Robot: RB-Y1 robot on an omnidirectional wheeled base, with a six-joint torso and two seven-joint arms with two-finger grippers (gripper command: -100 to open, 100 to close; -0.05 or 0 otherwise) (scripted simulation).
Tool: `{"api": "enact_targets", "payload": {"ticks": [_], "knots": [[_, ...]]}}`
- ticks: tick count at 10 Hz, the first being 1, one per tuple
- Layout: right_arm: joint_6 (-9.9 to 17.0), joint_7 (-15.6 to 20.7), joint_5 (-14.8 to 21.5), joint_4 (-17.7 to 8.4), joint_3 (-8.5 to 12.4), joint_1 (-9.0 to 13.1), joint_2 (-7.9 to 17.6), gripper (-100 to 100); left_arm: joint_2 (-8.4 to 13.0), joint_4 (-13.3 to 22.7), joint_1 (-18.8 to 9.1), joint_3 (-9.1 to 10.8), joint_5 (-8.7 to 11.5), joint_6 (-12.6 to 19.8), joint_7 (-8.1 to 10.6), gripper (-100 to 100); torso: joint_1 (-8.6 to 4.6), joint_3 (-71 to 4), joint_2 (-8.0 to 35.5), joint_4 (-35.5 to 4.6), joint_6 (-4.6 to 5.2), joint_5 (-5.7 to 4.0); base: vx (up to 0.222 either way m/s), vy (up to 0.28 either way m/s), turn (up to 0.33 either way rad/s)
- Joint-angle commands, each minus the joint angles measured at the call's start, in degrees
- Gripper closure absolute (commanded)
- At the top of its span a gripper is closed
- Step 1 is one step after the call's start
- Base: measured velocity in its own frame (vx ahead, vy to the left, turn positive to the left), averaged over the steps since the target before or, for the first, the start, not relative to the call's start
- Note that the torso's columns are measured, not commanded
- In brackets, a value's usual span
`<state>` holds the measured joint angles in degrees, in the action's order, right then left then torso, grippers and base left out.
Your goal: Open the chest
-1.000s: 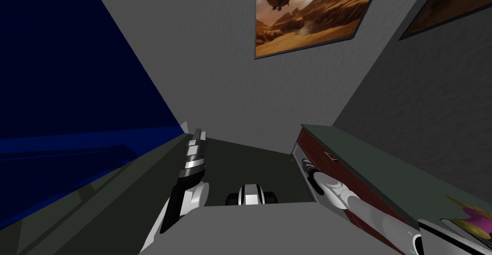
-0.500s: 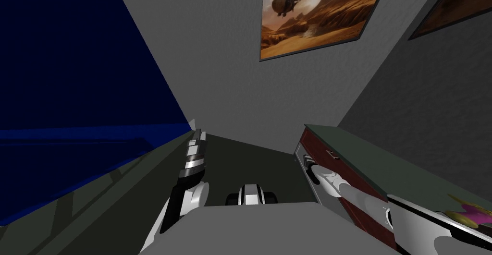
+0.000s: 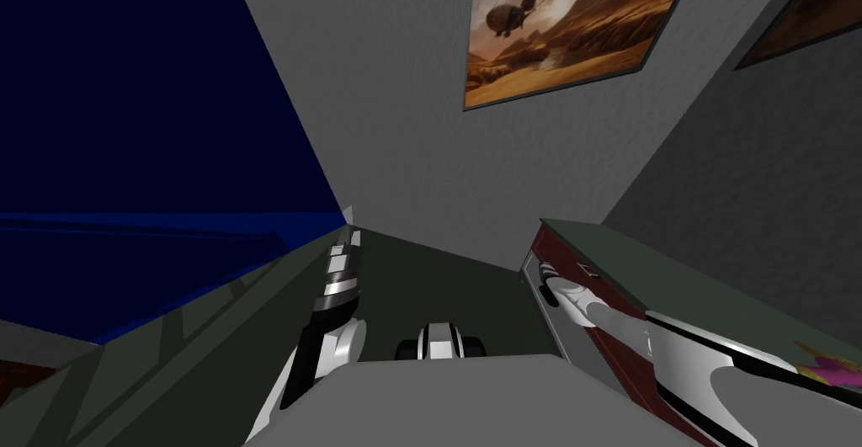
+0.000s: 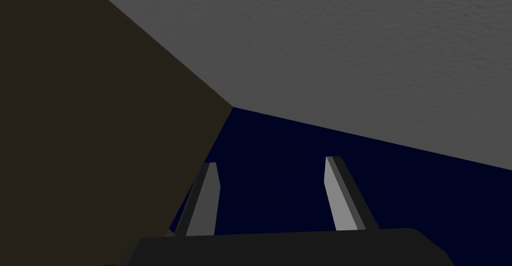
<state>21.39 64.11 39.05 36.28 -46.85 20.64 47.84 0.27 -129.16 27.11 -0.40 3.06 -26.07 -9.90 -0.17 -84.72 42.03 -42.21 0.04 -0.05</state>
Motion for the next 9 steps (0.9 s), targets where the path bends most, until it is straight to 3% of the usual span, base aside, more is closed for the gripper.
{"api": "enact_targets", "payload": {"ticks": [1, 2, 4, 5, 7, 8, 9], "knots": [[2.16, 0.42, -4.18, -3.83, -4.35, 3.87, 1.39, 100, -0.01, 0.0, -0.02, -0.02, 0.0, 0.0, 0.0, 0, 0.29, 0.11, 0.21, -0.05, -0.14, 0.05, -0.027, 0.095, 0.272], [2.16, 0.42, -7.54, -3.82, -5.7, 5.23, 1.39, 100, -0.01, 0.0, -0.01, -0.01, 0.0, 0.0, 0.0, 0, 0.32, 0.06, 0.11, -0.04, -0.04, 0.11, -0.008, 0.024, 0.068], [2.16, 0.42, -7.54, -5.15, -5.7, 7.37, 1.39, 100, 0.0, 0.0, 0.01, 0.0, 0.0, 0.0, 0.0, 0, -0.07, 0.09, 0.17, -0.05, 0.01, -0.01, 0.004, -0.01, -0.029], [2.16, 0.42, -7.54, -7.08, -5.7, 7.37, 1.39, 100, 0.0, 0.0, 0.01, 0.01, 0.0, 0.0, 0.0, 0, 0.02, 0.13, 0.23, -0.06, -0.02, -0.01, 0.003, -0.007, -0.02], [2.71, 1.58, -8.68, -5.65, -5.72, 7.17, 1.92, 100, 0.0, 0.0, 0.0, 0.0, 0.0, 0.0, 0.0, 0, 0.2, 0.18, 0.3, -0.08, -0.04, 0.05, 0.001, -0.002, -0.006], [0.61, 2.03, -9.24, -6.16, -6.09, 6.81, 3.15, -100, 0.0, 0.0, 0.0, 0.0, 0.0, 0.0, 0.0, 0, 0.23, 0.17, 0.28, -0.08, -0.04, 0.07, 0.01, -0.025, -0.084], [0.61, 2.03, -9.24, -6.16, -6.09, 6.81, 3.15, -100, 0.0, 0.0, 0.01, 0.01, 0.0, 0.0, 0.0, 0, 0.11, 0.15, 0.26, -0.08, 0.01, 0.05, 0.009, -0.027, -0.057]]}}
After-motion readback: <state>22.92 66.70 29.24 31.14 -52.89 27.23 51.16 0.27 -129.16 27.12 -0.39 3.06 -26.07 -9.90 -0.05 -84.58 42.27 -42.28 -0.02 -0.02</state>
